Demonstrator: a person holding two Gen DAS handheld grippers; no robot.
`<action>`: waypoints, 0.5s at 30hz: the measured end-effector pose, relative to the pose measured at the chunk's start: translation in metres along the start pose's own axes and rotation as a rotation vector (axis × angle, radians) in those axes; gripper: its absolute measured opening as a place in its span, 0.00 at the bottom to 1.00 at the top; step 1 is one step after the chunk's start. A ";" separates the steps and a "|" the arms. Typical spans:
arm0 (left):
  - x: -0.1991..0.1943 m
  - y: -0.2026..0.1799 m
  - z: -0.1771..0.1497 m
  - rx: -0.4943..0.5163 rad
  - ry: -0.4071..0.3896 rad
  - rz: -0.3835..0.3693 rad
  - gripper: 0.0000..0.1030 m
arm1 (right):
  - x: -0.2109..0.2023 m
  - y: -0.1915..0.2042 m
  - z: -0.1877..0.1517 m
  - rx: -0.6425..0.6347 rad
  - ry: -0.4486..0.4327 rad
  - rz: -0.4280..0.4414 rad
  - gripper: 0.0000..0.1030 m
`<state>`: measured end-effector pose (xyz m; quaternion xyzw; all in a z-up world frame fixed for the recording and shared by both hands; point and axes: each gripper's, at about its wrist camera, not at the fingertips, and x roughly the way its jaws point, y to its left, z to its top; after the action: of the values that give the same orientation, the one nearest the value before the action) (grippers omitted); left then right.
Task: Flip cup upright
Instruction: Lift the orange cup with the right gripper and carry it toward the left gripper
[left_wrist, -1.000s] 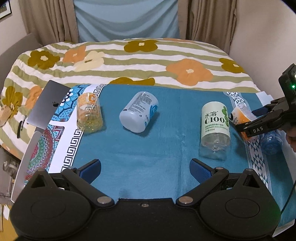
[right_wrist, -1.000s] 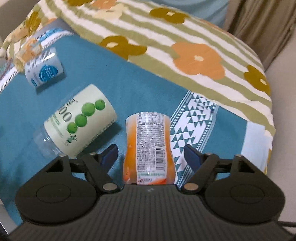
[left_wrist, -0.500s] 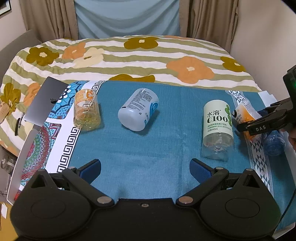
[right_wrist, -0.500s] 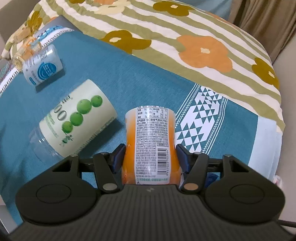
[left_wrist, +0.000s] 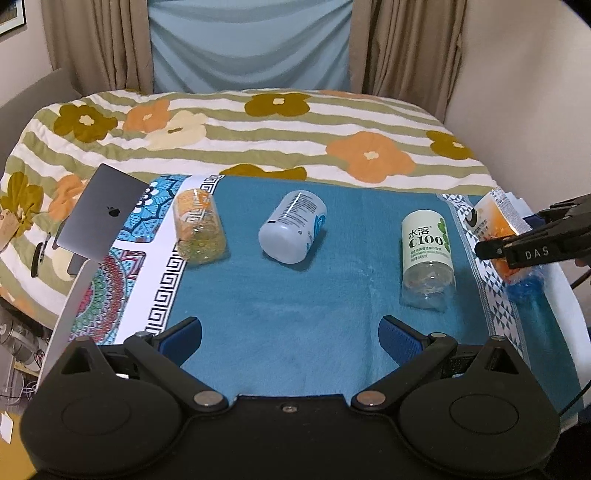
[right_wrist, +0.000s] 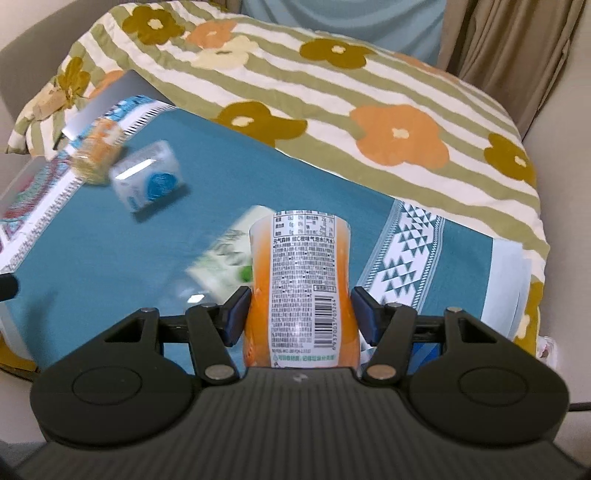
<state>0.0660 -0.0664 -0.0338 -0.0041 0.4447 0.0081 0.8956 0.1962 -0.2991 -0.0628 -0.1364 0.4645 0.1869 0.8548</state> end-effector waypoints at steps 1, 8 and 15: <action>-0.004 0.004 -0.002 0.005 0.000 -0.005 1.00 | -0.007 0.009 -0.001 0.001 -0.004 -0.001 0.72; -0.017 0.036 -0.016 0.006 0.004 -0.026 1.00 | -0.031 0.066 -0.012 0.064 0.004 0.027 0.72; -0.016 0.068 -0.028 0.002 0.027 -0.049 1.00 | -0.016 0.124 -0.022 0.151 0.042 0.023 0.72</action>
<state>0.0329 0.0005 -0.0383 -0.0144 0.4563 -0.0142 0.8896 0.1165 -0.2006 -0.0688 -0.0700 0.4966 0.1582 0.8506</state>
